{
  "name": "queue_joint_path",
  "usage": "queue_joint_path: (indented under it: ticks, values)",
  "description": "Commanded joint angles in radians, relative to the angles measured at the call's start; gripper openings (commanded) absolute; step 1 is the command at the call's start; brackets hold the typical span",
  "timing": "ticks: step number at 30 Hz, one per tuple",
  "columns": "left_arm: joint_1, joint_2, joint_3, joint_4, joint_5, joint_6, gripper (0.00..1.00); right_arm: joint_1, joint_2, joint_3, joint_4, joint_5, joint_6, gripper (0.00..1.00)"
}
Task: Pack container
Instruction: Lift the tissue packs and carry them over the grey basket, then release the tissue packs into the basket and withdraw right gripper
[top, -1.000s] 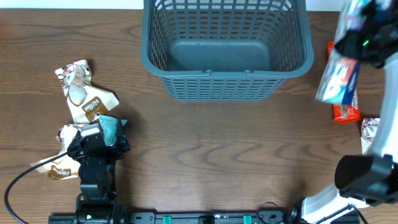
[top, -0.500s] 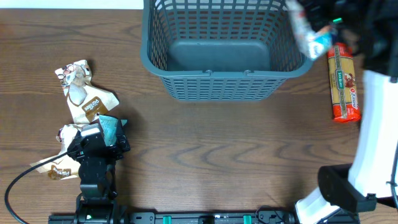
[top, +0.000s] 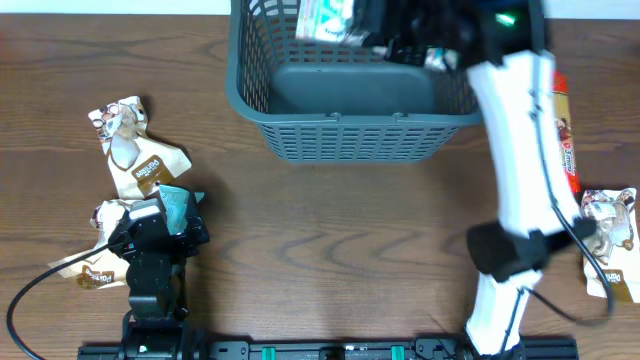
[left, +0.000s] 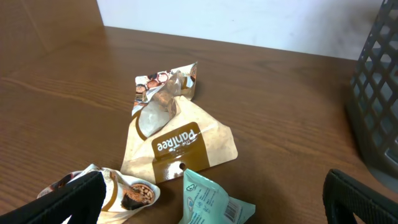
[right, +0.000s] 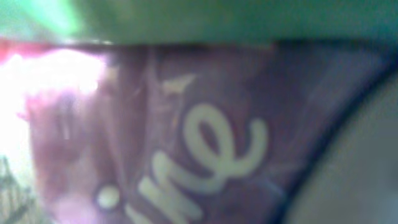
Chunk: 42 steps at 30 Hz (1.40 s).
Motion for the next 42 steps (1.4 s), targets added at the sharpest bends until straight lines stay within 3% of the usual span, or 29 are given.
queue_joint_path:
  ticks: [1, 9, 11, 13, 15, 16, 23, 31, 36, 39, 42]
  values:
    - [0.003, -0.001, 0.026, 0.000, -0.004, -0.010, 0.99, 0.008, 0.106, 0.007, -0.046, 0.000, -0.056, 0.01]
    - [0.003, -0.001, 0.026, 0.000, -0.004, -0.013, 0.99, 0.026, 0.294, 0.007, -0.213, 0.026, -0.055, 0.02]
    - [0.003, -0.001, 0.026, 0.000, -0.004, -0.014, 0.99, 0.026, 0.302, 0.007, -0.215, 0.026, -0.031, 0.06]
    - [0.003, -0.001, 0.026, 0.000, -0.003, -0.020, 0.99, 0.025, 0.303, 0.007, -0.222, 0.026, -0.009, 0.24]
    - [0.003, -0.001, 0.026, 0.000, -0.001, -0.021, 0.99, 0.025, 0.299, 0.007, -0.233, 0.026, 0.050, 0.55]
    - [0.003, -0.001, 0.026, 0.000, -0.001, -0.021, 0.99, 0.025, 0.298, 0.008, -0.238, 0.027, 0.090, 0.99]
    - [0.003, -0.001, 0.026, 0.000, 0.003, -0.021, 0.99, 0.026, 0.251, 0.013, -0.260, -0.002, 0.198, 0.99]
    - [0.003, -0.001, 0.026, -0.043, 0.056, -0.020, 0.99, -0.066, 0.000, 0.156, -0.100, 0.019, 0.417, 0.99]
    - [0.003, -0.001, 0.026, -0.043, 0.056, -0.020, 0.98, -0.288, -0.165, 0.178, -0.053, 0.043, 0.590, 0.99]
    - [0.003, -0.001, 0.026, -0.045, 0.056, -0.020, 0.99, -0.475, -0.205, 0.178, -0.068, 0.068, 0.737, 0.99]
    - [0.003, -0.001, 0.026, -0.044, 0.055, -0.020, 0.99, -0.639, -0.199, 0.175, -0.112, 0.052, 0.793, 0.99]
